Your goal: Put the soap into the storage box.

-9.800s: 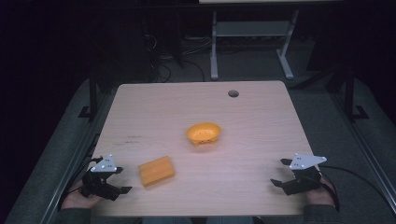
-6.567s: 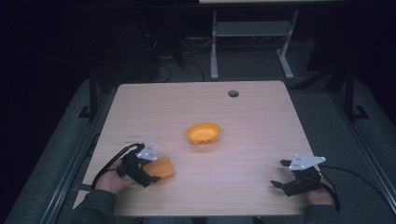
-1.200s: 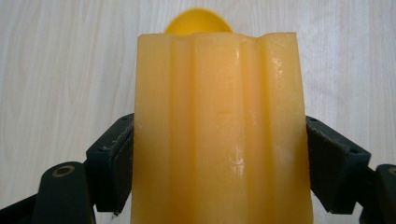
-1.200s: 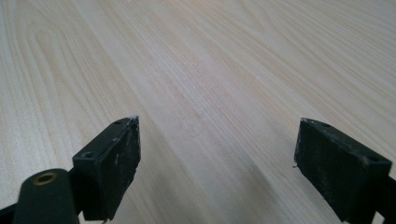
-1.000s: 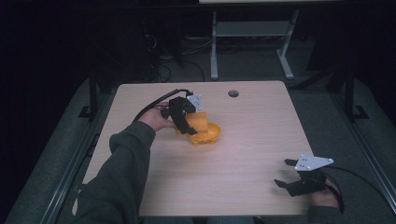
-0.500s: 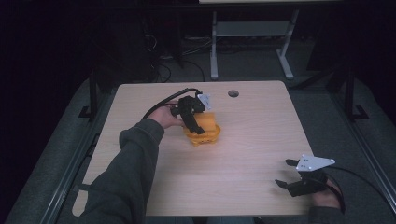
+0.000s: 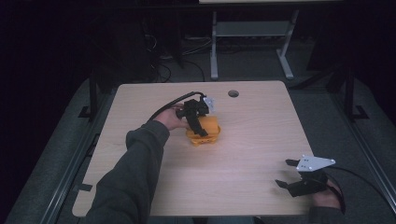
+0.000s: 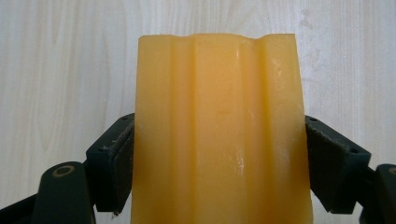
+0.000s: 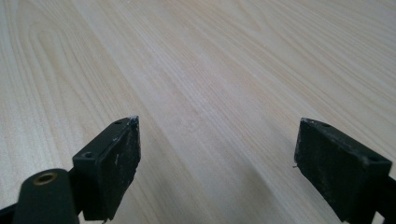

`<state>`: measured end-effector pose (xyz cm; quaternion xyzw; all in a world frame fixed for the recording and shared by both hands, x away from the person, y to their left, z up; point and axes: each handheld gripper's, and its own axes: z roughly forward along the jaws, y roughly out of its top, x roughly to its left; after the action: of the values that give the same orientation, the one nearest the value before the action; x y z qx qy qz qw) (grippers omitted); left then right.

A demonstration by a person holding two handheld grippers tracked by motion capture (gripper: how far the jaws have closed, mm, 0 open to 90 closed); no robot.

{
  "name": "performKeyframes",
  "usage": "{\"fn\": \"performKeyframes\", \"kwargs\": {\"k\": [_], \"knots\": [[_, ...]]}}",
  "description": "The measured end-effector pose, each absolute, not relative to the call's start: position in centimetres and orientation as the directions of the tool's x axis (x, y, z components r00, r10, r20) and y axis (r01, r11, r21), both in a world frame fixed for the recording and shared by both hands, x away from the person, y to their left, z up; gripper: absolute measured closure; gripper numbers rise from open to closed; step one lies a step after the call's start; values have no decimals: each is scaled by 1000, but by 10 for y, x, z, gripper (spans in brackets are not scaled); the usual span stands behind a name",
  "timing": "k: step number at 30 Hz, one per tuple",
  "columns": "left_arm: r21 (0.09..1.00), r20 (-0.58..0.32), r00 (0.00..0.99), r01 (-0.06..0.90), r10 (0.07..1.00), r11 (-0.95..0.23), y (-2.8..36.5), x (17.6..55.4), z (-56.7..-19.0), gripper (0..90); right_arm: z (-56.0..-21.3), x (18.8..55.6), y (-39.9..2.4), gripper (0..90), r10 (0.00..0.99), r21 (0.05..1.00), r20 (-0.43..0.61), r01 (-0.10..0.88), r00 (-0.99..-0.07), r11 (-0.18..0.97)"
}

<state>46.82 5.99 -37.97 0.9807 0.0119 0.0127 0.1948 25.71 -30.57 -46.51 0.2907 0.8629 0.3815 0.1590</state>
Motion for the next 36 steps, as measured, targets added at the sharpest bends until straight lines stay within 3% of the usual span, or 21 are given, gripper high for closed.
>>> {"fn": "performKeyframes", "kwargs": {"k": [36], "knots": [[404, -31, 998, -36, -53, -914, 61, 473, -390, 207, -465, 256, -306, 140, 618, 751, -53, 377, -784, 542]]}}
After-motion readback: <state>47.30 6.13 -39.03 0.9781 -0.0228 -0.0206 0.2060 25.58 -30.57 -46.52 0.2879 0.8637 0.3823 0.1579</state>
